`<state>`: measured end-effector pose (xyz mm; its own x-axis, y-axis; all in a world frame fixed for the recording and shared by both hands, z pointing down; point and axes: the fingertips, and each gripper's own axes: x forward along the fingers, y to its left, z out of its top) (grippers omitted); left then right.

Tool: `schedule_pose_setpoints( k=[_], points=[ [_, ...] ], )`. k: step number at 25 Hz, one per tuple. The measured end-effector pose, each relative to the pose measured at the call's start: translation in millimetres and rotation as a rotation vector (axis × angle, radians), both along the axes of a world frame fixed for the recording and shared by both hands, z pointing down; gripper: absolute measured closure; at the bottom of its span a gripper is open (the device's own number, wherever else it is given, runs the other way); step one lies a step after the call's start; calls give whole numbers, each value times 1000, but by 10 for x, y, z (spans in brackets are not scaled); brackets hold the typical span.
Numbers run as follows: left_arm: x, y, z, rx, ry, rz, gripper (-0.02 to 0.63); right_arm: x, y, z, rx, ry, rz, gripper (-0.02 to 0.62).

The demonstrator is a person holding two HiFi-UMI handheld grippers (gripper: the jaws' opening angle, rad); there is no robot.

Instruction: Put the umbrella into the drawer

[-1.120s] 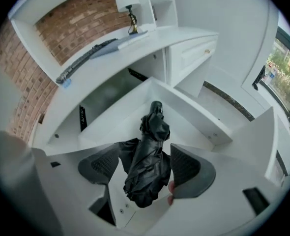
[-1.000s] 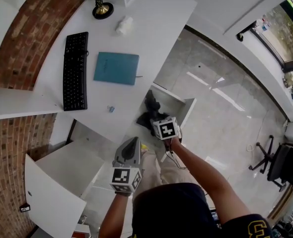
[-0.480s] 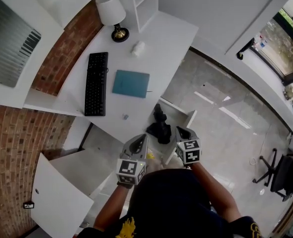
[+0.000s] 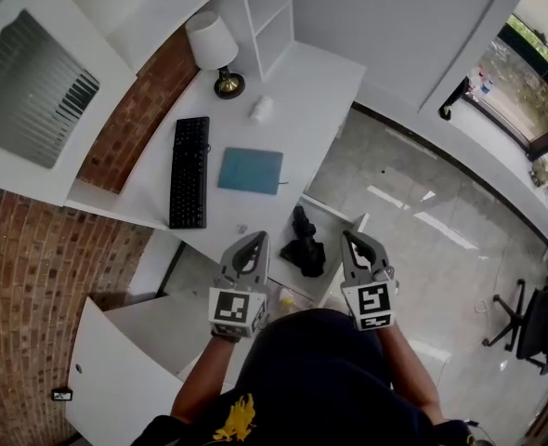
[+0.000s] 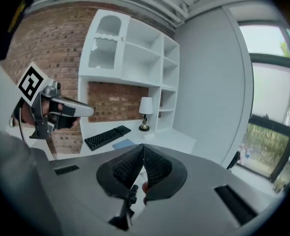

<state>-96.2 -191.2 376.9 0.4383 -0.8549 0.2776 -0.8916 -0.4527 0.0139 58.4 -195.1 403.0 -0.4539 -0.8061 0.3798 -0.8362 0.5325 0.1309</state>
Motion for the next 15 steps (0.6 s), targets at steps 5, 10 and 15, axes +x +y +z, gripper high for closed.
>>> schedule_pose_setpoints(
  k=[5,10,15],
  points=[
    [21,-20,-139,55,-38,35,589,13,97,-172,58,24,-15,594],
    [41,-8,-222,74,-34,38,589,159,143,-195,15,-76,52,594],
    [80,44,-234,74,-30,43,589,269,155,-253,15,-106,69,594]
  ],
)
